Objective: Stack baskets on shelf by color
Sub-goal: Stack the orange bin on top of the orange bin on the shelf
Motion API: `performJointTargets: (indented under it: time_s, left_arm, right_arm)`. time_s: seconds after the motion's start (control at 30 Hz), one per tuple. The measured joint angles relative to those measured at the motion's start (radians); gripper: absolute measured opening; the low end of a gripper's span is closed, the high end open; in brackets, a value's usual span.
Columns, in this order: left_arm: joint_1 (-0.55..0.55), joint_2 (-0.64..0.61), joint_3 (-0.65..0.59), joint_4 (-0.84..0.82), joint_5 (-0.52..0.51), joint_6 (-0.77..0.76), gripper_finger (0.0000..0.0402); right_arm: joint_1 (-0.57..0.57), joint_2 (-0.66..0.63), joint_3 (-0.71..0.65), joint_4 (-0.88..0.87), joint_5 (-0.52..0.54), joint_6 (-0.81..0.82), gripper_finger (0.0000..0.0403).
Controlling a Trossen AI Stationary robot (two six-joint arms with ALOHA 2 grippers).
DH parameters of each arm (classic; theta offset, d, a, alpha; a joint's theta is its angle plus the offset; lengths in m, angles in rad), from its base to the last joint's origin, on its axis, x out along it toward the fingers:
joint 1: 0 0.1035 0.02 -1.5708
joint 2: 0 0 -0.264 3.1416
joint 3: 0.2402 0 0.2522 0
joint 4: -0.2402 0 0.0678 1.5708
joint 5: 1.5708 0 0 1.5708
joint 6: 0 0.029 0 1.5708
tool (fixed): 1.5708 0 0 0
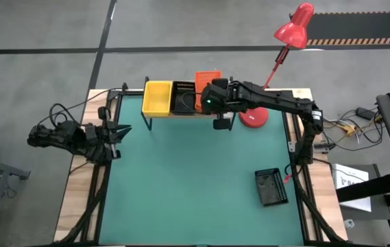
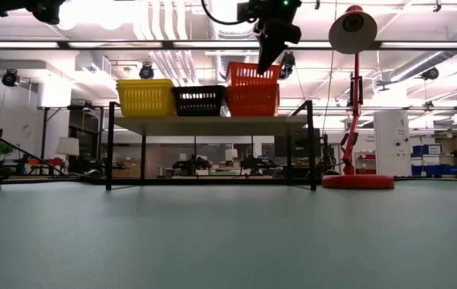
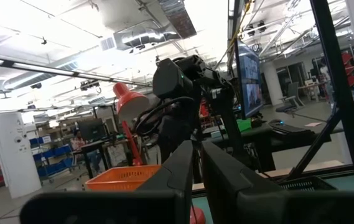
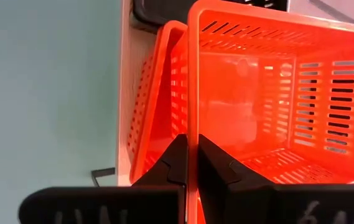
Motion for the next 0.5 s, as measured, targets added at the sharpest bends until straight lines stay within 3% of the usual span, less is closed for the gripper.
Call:
performJointTargets:
  time_s: [0.2, 0.37, 0.5]
  left_arm:
    - [0.000, 0.001, 0.000, 0.000, 0.000, 0.000, 0.0017]
    - [0.000, 0.000, 0.000, 0.000, 0.000, 0.000, 0.0017]
    - [0.000, 0.000, 0.000, 0.000, 0.000, 0.000, 0.0017]
  right_arm:
    - [-0.001, 0.006, 0.027, -0.032, -0.002, 0.079, 0.0009]
    - [-0.003, 0.005, 0.027, -0.029, -0.108, 0.159, 0.0009]
    - [-0.002, 0.006, 0.025, -0.030, -0.126, 0.234, 0.0009]
